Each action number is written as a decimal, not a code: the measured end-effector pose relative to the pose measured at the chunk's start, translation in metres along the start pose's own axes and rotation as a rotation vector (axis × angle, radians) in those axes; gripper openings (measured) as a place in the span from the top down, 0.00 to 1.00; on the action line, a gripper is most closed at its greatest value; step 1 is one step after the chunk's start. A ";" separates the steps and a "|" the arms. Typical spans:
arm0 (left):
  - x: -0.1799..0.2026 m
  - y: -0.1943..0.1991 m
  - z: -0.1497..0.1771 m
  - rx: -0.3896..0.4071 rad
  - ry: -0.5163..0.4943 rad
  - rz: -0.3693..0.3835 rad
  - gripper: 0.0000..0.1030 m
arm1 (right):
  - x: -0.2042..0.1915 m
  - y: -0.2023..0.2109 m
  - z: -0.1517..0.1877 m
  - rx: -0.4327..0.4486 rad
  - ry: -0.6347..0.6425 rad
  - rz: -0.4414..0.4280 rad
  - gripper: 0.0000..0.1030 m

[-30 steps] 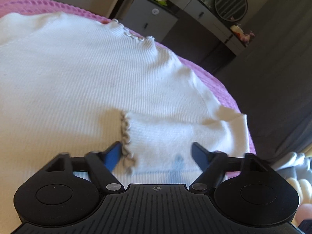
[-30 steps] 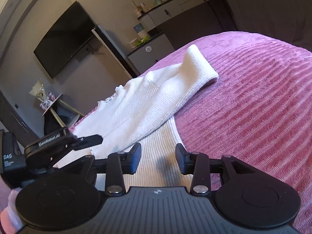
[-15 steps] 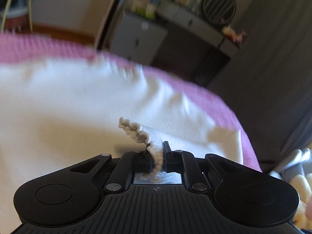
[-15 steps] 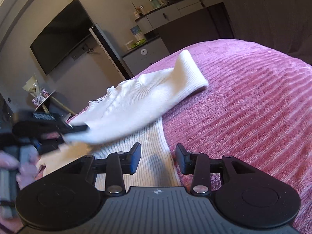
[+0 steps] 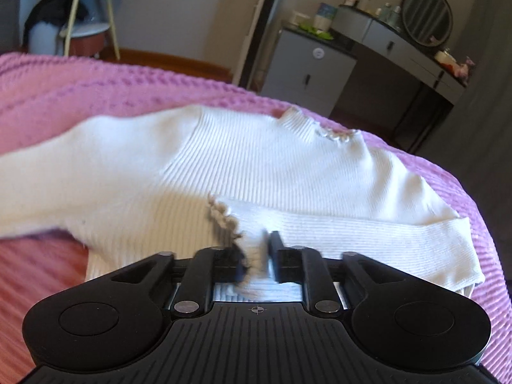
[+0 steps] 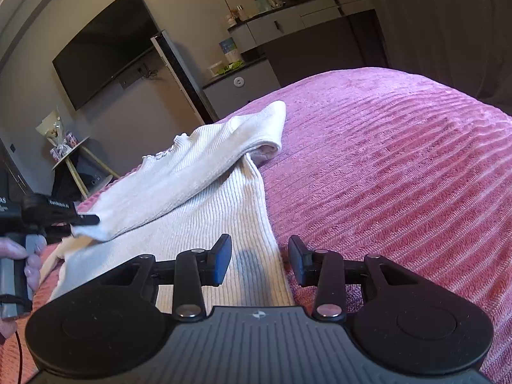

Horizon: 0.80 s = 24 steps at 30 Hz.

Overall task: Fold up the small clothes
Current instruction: 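Grasp the ruffled cuff of the other sleeve with the left tool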

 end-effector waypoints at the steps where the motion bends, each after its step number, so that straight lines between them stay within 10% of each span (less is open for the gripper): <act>1: 0.000 -0.002 0.000 0.001 0.003 0.004 0.76 | -0.001 -0.001 0.000 0.002 0.004 0.003 0.63; 24: 0.003 0.023 -0.044 0.152 -0.101 0.034 0.89 | -0.044 -0.095 -0.086 0.045 0.316 0.287 0.55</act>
Point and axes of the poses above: each gripper's, at about its wrist camera, not at the fingertips, and y roughly against the way its jaws point, x to its right, z to its underside, the point moved 7 cm from there along -y, roughly the way its jaws point, and after that the axes turned 6 degrees about -x, right-handed, at the moved point
